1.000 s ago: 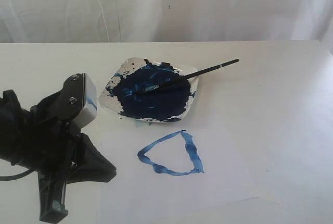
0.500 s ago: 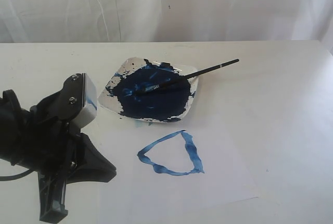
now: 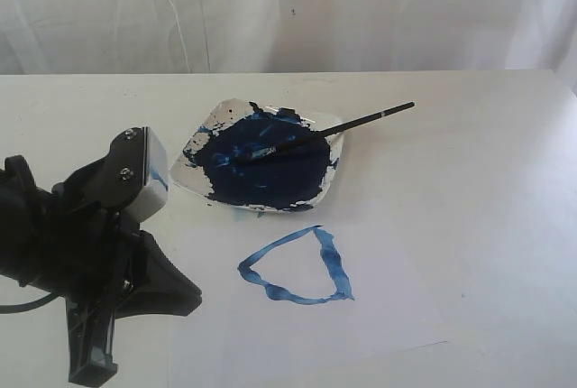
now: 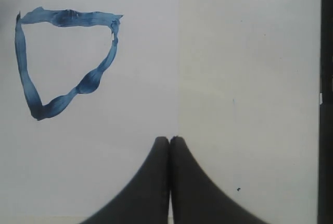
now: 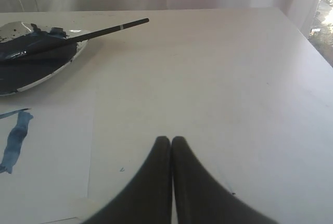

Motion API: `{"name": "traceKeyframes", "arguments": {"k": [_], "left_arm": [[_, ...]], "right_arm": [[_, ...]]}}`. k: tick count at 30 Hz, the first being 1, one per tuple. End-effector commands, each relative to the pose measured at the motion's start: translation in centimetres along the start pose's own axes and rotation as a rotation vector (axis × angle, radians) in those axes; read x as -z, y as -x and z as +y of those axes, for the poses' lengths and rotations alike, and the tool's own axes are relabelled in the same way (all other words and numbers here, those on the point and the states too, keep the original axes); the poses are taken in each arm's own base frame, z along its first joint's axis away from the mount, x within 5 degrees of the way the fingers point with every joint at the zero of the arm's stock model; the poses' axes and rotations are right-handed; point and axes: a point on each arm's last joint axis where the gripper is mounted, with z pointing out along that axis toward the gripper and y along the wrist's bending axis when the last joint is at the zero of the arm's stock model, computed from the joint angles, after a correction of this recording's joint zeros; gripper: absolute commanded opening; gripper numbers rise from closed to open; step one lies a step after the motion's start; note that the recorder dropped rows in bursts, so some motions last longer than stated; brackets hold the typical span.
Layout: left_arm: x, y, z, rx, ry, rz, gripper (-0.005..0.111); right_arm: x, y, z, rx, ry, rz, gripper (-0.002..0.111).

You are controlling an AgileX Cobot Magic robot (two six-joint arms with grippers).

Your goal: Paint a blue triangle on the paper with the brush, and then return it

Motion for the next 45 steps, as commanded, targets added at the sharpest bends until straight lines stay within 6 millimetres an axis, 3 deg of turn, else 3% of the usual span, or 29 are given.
{"name": "traceKeyframes", "arguments": {"k": [1,10,16,23,31,38,45], "left_arm": [[0.1,0.3,-0.3,0.005,-0.017,-0.018,0.000],[0.1,0.3,-0.4,0.006,-0.024,-0.020,0.000],[1.6,0.8,-0.8,-0.052,0.050,-0.050,0.000],[7.4,1.9,-3.0,-0.144,0.243,-0.210,0.000],[14.7,0.9,-5.5,-0.170,0.661,-0.351,0.000],[18.6,0.8,-10.0,-0.279,0.959,-0.498,0.000],[20.3,-0.1,-15.1,-0.403,1.109,-0.613,0.000]], "right_arm": [[0.0,-0.1,0.0,0.003,0.003,-0.008,0.000],[0.0,-0.1,0.0,0.003,0.003,-0.008,0.000],[0.0,-0.1,0.0,0.003,0.003,-0.008,0.000],[0.0,-0.1,0.0,0.003,0.003,-0.008,0.000],[0.0,-0.1,0.0,0.003,0.003,-0.008,0.000],[0.0,-0.1,0.0,0.003,0.003,-0.008,0.000],[0.0,-0.1,0.0,0.003,0.003,-0.008,0.000]]}}
